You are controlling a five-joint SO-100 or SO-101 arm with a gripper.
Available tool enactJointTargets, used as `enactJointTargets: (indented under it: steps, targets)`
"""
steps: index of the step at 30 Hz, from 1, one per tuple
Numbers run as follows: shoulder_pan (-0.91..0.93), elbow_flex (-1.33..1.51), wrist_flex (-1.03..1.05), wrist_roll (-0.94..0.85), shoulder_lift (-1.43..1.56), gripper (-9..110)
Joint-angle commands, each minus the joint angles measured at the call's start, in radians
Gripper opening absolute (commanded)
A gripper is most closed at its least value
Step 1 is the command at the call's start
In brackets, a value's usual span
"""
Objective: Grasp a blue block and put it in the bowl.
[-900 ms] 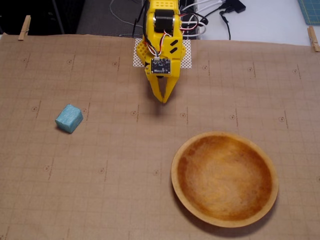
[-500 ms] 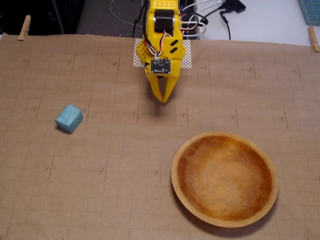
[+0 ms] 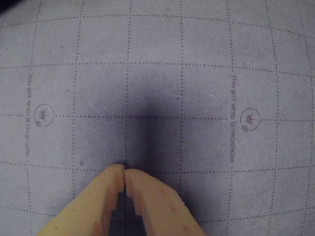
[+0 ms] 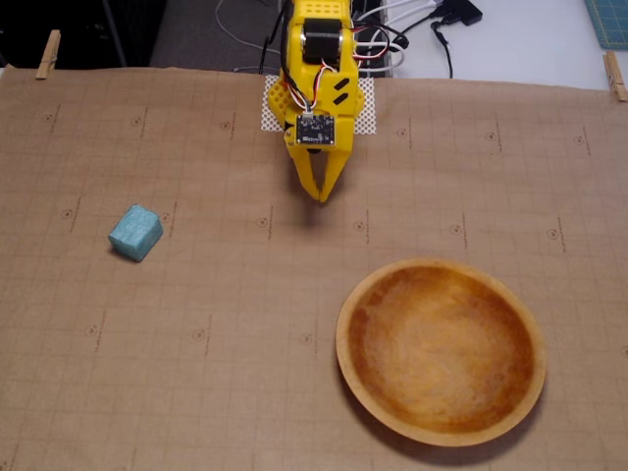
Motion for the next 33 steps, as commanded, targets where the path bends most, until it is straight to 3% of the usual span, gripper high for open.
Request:
enactJointTargets:
  steps: [1,9,14,19,29,33]
  targets:
    - [-0.011,-0.021,-0.006,0.000,0.005,-3]
    - [-0.012,-0.083,-0.100,0.002,0.041,-3]
    - [-0.012,-0.288,-0.261,-0.005,0.072,-2]
    - [-0.012,-0.503,-0.291,-0.012,0.018,-2]
    - [0.011,-0.805,-0.302,-0.005,-0.339,-2]
    - [0.163,-0.908,-0.341,0.000,-0.509,-2]
